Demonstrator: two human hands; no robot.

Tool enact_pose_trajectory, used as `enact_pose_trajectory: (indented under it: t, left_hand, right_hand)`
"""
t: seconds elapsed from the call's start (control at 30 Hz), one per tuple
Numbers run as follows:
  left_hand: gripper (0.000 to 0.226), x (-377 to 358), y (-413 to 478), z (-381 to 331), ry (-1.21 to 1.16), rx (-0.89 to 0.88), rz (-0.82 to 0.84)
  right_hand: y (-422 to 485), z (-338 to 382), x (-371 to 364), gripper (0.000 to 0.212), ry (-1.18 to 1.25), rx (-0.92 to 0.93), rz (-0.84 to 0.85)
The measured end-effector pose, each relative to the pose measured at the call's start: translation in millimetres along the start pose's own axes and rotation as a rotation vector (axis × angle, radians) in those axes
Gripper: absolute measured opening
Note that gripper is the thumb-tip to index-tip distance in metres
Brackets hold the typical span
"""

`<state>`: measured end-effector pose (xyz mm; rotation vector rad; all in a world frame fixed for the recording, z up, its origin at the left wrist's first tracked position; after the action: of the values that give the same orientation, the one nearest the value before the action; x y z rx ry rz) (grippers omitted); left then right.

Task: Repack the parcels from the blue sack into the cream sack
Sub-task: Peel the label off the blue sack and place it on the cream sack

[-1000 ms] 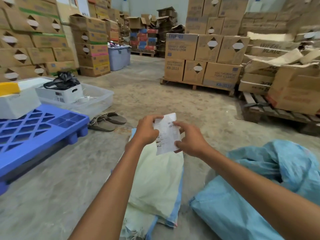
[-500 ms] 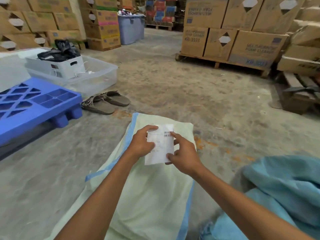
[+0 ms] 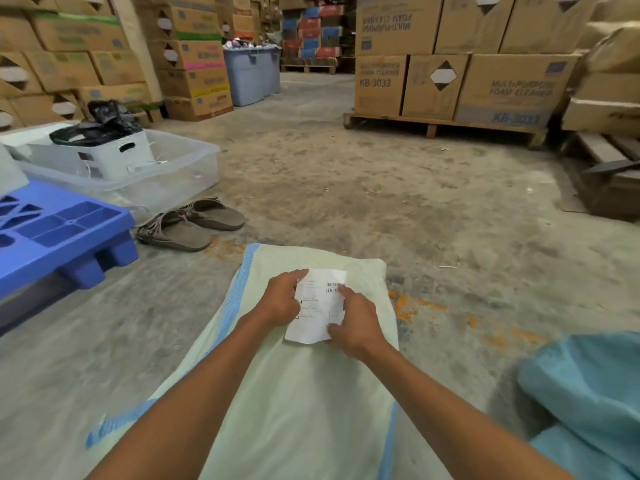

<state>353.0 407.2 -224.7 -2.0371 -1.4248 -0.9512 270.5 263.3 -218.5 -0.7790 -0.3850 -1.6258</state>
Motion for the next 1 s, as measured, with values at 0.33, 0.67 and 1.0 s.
enact_pose_trajectory:
  t: [0.33,0.67,1.0]
  left_hand:
    - [0.054,-32.3,12.7,32.3,0.231,0.010,0.198]
    - [0.084,-31.4,-6.9,28.8,0.537,-0.275,0.350]
    - [0.145,-32.0,23.3,65.2,0.782,-0.155,0.622]
  right_hand:
    - [26.4,-7.9,-24.4,0.025,-0.284,-0.102,0.138]
    - [53.9,-1.1,-11.0,0.090,-0.753,0.299,0.265]
    - [86.1,-51.2,-31.1,0.138,-0.845,0.220,0.484]
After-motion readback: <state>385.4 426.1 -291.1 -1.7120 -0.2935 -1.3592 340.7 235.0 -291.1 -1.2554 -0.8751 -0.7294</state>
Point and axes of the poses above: each hand's wrist, its own y-axis towards the middle knuckle, its own x-axis out of the back of the hand, z = x × y, the point moved 3 cm from there along y, towards the middle knuckle, and after that the axes turned 6 degrees about -x, right-handed, at the moved point
